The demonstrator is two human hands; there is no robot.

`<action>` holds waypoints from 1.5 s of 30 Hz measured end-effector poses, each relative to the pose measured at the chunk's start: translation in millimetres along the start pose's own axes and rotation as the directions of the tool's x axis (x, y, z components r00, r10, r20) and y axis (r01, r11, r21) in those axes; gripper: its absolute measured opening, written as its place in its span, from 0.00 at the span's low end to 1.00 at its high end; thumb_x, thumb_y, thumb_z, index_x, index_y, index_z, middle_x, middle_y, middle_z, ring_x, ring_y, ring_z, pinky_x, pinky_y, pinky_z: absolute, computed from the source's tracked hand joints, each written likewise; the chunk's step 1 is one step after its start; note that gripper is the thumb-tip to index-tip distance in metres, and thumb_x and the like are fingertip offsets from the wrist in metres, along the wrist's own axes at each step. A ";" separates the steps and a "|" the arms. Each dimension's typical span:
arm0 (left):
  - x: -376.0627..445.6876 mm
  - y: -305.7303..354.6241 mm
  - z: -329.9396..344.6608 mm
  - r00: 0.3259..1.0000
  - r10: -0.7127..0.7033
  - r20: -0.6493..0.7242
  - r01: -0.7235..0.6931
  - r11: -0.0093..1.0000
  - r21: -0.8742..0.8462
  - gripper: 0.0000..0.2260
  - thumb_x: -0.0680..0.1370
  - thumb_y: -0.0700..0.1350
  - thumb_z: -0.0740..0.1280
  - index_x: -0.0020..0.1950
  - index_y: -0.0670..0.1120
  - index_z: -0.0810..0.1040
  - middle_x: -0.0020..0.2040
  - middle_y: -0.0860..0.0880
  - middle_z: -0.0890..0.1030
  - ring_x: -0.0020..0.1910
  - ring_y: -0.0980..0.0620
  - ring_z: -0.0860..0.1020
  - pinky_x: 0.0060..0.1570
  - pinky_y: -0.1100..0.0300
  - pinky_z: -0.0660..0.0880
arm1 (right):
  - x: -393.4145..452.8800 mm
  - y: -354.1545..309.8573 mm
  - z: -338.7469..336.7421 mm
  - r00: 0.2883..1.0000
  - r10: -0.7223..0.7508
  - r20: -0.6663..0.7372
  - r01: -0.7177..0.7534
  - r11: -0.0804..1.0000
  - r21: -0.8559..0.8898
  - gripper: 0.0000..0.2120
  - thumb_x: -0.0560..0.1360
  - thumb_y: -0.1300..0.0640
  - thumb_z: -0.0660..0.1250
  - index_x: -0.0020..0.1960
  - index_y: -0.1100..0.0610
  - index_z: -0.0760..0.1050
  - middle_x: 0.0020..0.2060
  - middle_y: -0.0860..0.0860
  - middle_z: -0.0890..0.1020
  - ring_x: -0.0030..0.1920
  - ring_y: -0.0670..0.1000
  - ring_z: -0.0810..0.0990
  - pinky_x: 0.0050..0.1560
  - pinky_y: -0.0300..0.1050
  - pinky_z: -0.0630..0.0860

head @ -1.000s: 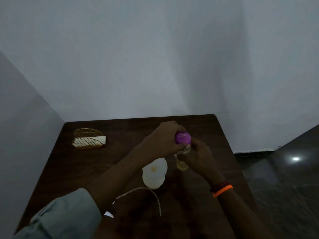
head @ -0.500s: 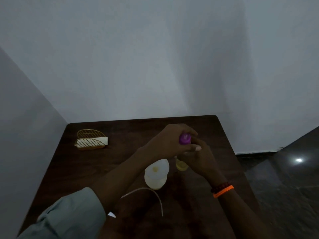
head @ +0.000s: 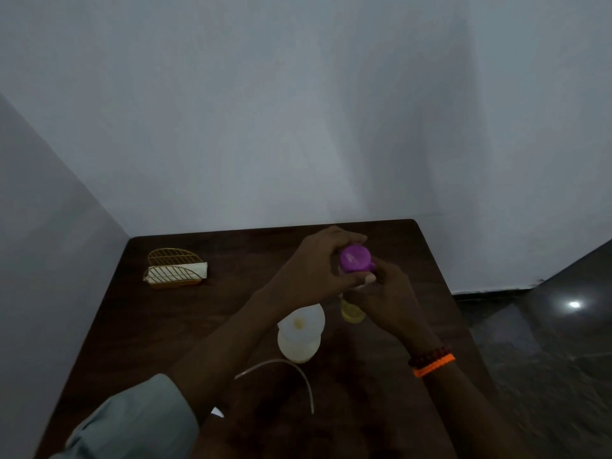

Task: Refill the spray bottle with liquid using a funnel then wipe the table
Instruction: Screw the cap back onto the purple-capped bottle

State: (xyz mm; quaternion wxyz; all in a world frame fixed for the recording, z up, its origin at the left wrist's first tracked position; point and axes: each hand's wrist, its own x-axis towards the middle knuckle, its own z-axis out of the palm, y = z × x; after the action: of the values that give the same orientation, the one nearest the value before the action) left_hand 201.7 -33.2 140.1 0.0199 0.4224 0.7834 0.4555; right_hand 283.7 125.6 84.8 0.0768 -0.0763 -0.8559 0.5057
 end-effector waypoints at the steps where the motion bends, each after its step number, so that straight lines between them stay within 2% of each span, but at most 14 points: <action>1: 0.8 1.6 2.6 1.000 0.002 -0.013 -0.002 1.000 -0.001 0.28 0.69 0.51 0.80 0.66 0.43 0.79 0.60 0.49 0.82 0.58 0.56 0.80 0.59 0.59 0.78 | 0.1 -1.4 1.8 1.000 -0.019 0.005 0.019 1.000 -0.009 0.19 0.65 0.50 0.77 0.55 0.50 0.79 0.45 0.47 0.85 0.46 0.43 0.83 0.50 0.50 0.82; 4: 2.7 4.8 8.2 1.000 0.003 -0.027 -0.004 1.000 -0.023 0.26 0.70 0.50 0.80 0.64 0.43 0.80 0.58 0.49 0.83 0.57 0.56 0.80 0.58 0.60 0.79 | -0.3 -3.3 4.7 0.998 -0.065 -0.003 0.065 0.997 -0.030 0.21 0.65 0.48 0.75 0.55 0.53 0.78 0.45 0.46 0.84 0.45 0.44 0.83 0.48 0.49 0.82; 6: 2.4 3.5 7.9 0.999 0.000 -0.032 -0.001 1.000 -0.028 0.26 0.70 0.50 0.80 0.65 0.44 0.79 0.59 0.49 0.83 0.57 0.56 0.80 0.58 0.60 0.79 | -0.4 -2.1 3.5 0.998 -0.069 -0.003 0.069 0.997 -0.025 0.20 0.67 0.51 0.77 0.56 0.52 0.78 0.46 0.46 0.85 0.46 0.43 0.83 0.49 0.49 0.82; 9: -0.8 -1.9 0.4 0.999 -0.003 -0.049 0.001 0.999 -0.042 0.27 0.69 0.48 0.80 0.65 0.43 0.79 0.60 0.49 0.82 0.58 0.56 0.80 0.58 0.57 0.79 | -1.4 1.5 -1.4 0.999 -0.046 -0.002 0.046 0.999 0.002 0.19 0.67 0.53 0.78 0.56 0.50 0.79 0.48 0.46 0.85 0.49 0.44 0.83 0.52 0.49 0.81; 12: -4.3 -7.5 -6.5 0.998 -0.007 -0.066 0.004 0.999 -0.046 0.27 0.69 0.46 0.80 0.66 0.42 0.79 0.59 0.48 0.83 0.57 0.56 0.81 0.58 0.53 0.80 | -2.1 4.4 -6.8 1.000 -0.015 -0.019 0.015 1.000 -0.004 0.22 0.66 0.52 0.79 0.58 0.49 0.79 0.50 0.44 0.84 0.51 0.40 0.82 0.54 0.45 0.79; 16: -5.7 -6.4 -4.7 0.999 0.008 -0.054 -0.011 0.999 -0.051 0.26 0.70 0.46 0.80 0.66 0.42 0.79 0.59 0.48 0.83 0.58 0.55 0.81 0.57 0.53 0.80 | -1.8 2.7 -6.0 1.000 -0.009 -0.012 0.009 1.000 -0.008 0.22 0.66 0.53 0.79 0.58 0.50 0.79 0.49 0.44 0.84 0.50 0.39 0.82 0.54 0.43 0.79; 21: 1.6 3.6 5.8 0.998 -0.017 -0.059 0.014 0.998 -0.056 0.25 0.69 0.49 0.80 0.63 0.42 0.80 0.58 0.48 0.83 0.57 0.55 0.81 0.57 0.55 0.80 | -2.7 -3.7 2.5 0.998 -0.054 -0.012 0.054 0.999 -0.003 0.21 0.66 0.54 0.79 0.56 0.53 0.79 0.48 0.48 0.85 0.49 0.45 0.83 0.51 0.53 0.81; 27: 0.1 0.5 -1.7 0.995 -0.034 -0.095 0.028 0.998 -0.060 0.27 0.68 0.48 0.81 0.65 0.43 0.80 0.58 0.48 0.83 0.56 0.56 0.81 0.57 0.62 0.79 | -2.2 -2.4 -0.3 0.999 -0.021 -0.029 0.021 1.000 -0.004 0.18 0.66 0.55 0.79 0.55 0.49 0.80 0.46 0.45 0.85 0.48 0.43 0.83 0.53 0.53 0.82; 33: -9.3 -6.0 -7.0 0.993 -0.052 -0.110 0.042 0.996 -0.084 0.25 0.69 0.45 0.81 0.64 0.41 0.80 0.58 0.47 0.84 0.57 0.55 0.82 0.59 0.58 0.80 | -3.0 3.0 -6.2 0.999 0.017 -0.048 -0.018 1.000 -0.019 0.25 0.65 0.53 0.80 0.60 0.52 0.79 0.51 0.46 0.84 0.52 0.44 0.82 0.59 0.51 0.79; 36: -10.7 -3.3 -2.8 0.995 -0.051 -0.088 0.041 0.993 -0.115 0.27 0.69 0.46 0.81 0.65 0.42 0.79 0.59 0.48 0.83 0.58 0.56 0.81 0.58 0.62 0.79 | -2.5 -0.5 -3.0 1.000 -0.004 -0.026 0.003 1.000 -0.029 0.21 0.66 0.54 0.80 0.57 0.51 0.80 0.48 0.46 0.85 0.49 0.42 0.82 0.55 0.48 0.80; 41: -5.4 2.8 8.0 0.996 -0.055 -0.064 0.048 0.993 -0.111 0.27 0.69 0.49 0.80 0.65 0.44 0.79 0.60 0.49 0.83 0.59 0.55 0.80 0.58 0.56 0.80 | -2.0 -8.3 6.5 0.994 -0.111 0.008 0.111 0.992 -0.055 0.19 0.68 0.54 0.77 0.56 0.56 0.78 0.47 0.47 0.84 0.46 0.44 0.82 0.49 0.44 0.80; 45: -7.0 -0.7 7.1 0.994 -0.067 -0.087 0.058 0.993 -0.100 0.26 0.69 0.48 0.80 0.65 0.43 0.79 0.59 0.48 0.83 0.59 0.55 0.80 0.58 0.57 0.80 | -1.4 -5.9 5.1 0.996 -0.085 0.006 0.085 0.996 -0.024 0.19 0.68 0.56 0.78 0.57 0.54 0.79 0.48 0.47 0.85 0.48 0.44 0.83 0.51 0.46 0.80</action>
State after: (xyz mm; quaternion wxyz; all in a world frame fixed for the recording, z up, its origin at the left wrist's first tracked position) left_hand 208.7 -33.2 133.0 0.0194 0.3754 0.7733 0.5107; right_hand 283.6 118.1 87.5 0.0952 -0.0394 -0.8645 0.4919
